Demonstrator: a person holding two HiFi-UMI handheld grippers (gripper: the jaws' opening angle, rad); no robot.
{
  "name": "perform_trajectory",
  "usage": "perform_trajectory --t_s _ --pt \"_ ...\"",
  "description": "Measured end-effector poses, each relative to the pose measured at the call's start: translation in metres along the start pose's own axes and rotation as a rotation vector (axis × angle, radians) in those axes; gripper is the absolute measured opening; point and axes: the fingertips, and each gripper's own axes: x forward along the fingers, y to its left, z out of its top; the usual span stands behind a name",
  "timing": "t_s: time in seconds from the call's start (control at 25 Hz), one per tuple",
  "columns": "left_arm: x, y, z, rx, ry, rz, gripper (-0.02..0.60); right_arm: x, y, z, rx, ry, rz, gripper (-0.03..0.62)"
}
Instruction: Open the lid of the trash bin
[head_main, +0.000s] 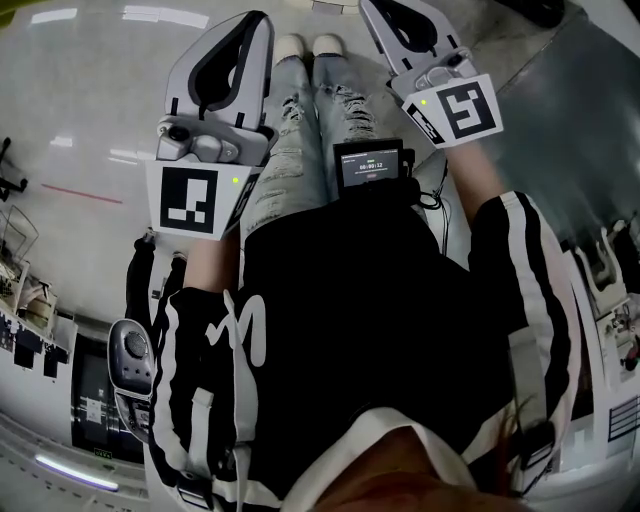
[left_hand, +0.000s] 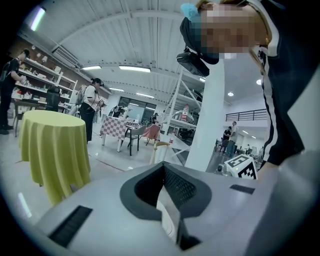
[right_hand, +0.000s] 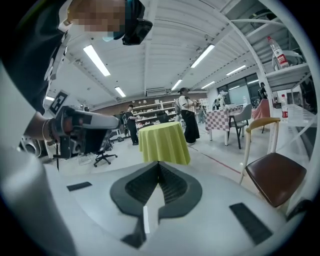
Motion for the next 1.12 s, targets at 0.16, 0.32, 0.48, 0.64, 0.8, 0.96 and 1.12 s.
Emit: perform_trajectory --t_s 0.16,0.32,0.48,0.64,0.8,0.96,1.12 --pt "0.004 0.002 -0.003 -0.003 0.008 -0.002 0.008 0.011 -0.005 -0.022 -0.031 0.029 0.001 0.009" --pt "0.007 0.002 -0.010 -0.002 0.016 0.006 0.008 0.017 -0.008 -0.049 -0.039 0.081 0.004 0.009" --pt "0.007 0.008 -0.012 -0.007 0.024 0.022 0.008 0.024 -0.009 -0.070 -0.032 0.119 0.013 0.009" --pt "0.007 0.015 -0.014 -0.014 0.023 0.040 0.008 0.031 -0.010 -0.092 -0.041 0.162 0.025 0.009" --pt "0.007 0.020 -0.014 -0.020 0.025 0.054 0.008 0.037 -0.016 -0.114 -0.061 0.204 0.022 0.009" --pt "0.008 0.023 -0.012 -0.026 0.023 0.063 0.008 0.041 -0.021 -0.133 -0.063 0.254 0.014 0.009" --pt "0.008 0.025 -0.010 -0.035 0.021 0.071 0.008 0.045 -0.027 -0.151 -0.076 0.306 0.006 0.009"
